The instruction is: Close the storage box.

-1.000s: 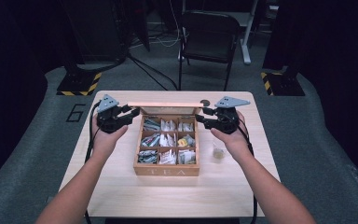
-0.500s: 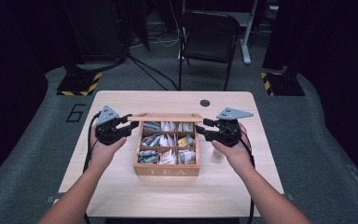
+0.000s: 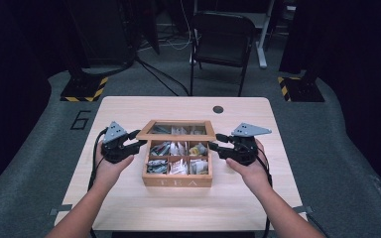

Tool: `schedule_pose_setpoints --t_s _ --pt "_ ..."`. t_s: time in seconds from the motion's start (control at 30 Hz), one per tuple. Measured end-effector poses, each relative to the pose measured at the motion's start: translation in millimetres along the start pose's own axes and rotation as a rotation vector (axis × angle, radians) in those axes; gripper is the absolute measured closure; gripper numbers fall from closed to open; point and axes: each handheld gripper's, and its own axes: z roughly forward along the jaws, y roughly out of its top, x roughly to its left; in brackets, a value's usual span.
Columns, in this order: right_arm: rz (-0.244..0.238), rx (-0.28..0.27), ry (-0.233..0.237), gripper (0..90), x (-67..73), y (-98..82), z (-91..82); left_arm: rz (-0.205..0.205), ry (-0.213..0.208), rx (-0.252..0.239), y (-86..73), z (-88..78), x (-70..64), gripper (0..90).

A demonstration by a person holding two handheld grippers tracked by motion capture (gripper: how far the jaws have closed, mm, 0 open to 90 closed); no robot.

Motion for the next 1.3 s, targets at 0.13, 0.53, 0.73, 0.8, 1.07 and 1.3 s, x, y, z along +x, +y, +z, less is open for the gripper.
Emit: schedule_pose_setpoints --t_s 0.13,0.53,0.73,0.8,1.07,1.3 --pt "0.008 0.002 0.009 53.8 1.6 -1.8 -1.1 -0.011 -0.006 -0.003 -4.4 -1.3 -0.9 59.5" --pt "0.012 0.024 0.004 56.6 5.1 -11.2 -1.1 -0.018 -0.016 -0.028 -14.8 -10.1 -7.8 59.7" --pt "0.002 0.019 -0.006 56.9 7.7 -15.0 -1.2 -0.011 -0.022 -0.046 -18.3 -18.5 -12.7 59.7" --pt "0.006 0.020 -0.009 57.0 8.3 -16.0 -1.5 -0.011 -0.028 -0.057 -20.6 -22.9 -15.3 59.7" --pt "0.006 0.026 -0.003 56.9 9.9 -23.9 -0.8 -0.022 -0.053 -0.075 -29.8 -31.4 -20.0 59.7" --pt "0.014 0.029 0.002 56.9 12.6 -34.8 -0.1 -0.019 -0.067 -0.075 -39.5 -35.4 -23.5 59.7"
